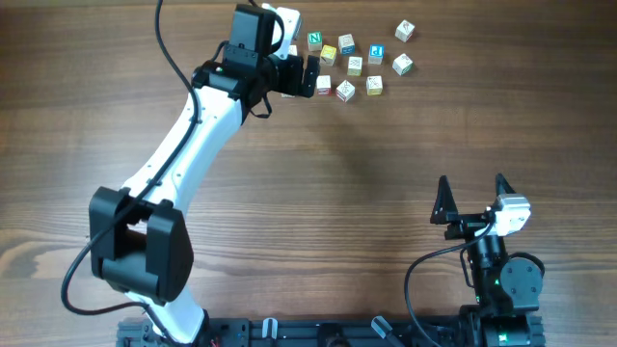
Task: Form a tower
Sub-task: 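Move the left gripper forward over the block cluster, then grasp the white block with red 'O' using the left gripper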
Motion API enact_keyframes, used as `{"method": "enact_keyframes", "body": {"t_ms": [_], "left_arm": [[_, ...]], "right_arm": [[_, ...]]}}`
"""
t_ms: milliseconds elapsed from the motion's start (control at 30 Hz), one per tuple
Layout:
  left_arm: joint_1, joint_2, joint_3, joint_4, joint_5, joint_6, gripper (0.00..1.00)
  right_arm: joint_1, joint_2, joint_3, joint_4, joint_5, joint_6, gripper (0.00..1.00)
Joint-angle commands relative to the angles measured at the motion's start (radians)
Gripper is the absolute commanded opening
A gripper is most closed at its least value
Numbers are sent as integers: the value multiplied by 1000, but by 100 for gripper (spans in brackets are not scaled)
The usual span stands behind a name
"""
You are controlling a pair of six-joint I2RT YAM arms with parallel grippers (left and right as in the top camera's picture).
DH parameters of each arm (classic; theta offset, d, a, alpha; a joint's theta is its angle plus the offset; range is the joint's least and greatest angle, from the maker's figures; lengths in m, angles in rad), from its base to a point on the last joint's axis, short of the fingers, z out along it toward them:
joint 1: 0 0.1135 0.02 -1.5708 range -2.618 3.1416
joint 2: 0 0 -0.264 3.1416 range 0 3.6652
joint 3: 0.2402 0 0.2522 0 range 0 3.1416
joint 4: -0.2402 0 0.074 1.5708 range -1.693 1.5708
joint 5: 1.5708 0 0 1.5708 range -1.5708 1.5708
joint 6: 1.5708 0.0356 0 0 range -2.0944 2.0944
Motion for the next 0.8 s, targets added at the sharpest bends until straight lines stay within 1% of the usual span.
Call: {"method": "enact_keyframes", "body": {"t_ms": [0,100,167,233,333,433,500,633,700,733,767], "left_arm": [[-6,57,17,67,19,-6,100],[-6,138,17,132,13,-6,100],[-6,195,17,156,-55,-16,99],[-5,248,17,172,-121,-60,93],[1,284,17,187,-127,-73,90],[17,306,17,201,-157,-142,85],[34,334,17,212,-157,-185,84],[34,365,17,211,-153,-190,84],[33,365,17,215,-153,-190,80],[33,366,17,215,-153,-190,73],[33,366,17,214,-153,-191,64]], "right_arm": [[2,-4,-1,2,-16,-18,100],[2,-3,-1,2,-16,-18,100],[2,-3,-1,2,-16,-18,100],[2,-4,-1,2,-16,-18,100],[2,-3,-1,2,-16,-18,100],[2,-4,-1,2,-16,-18,100],[2,-4,-1,2,-16,-18,100],[2,-3,-1,2,-16,-18,100],[2,-3,-1,2,-16,-18,100],[2,-4,-1,2,-16,-18,100],[2,-3,-1,2,-16,-18,100]]}}
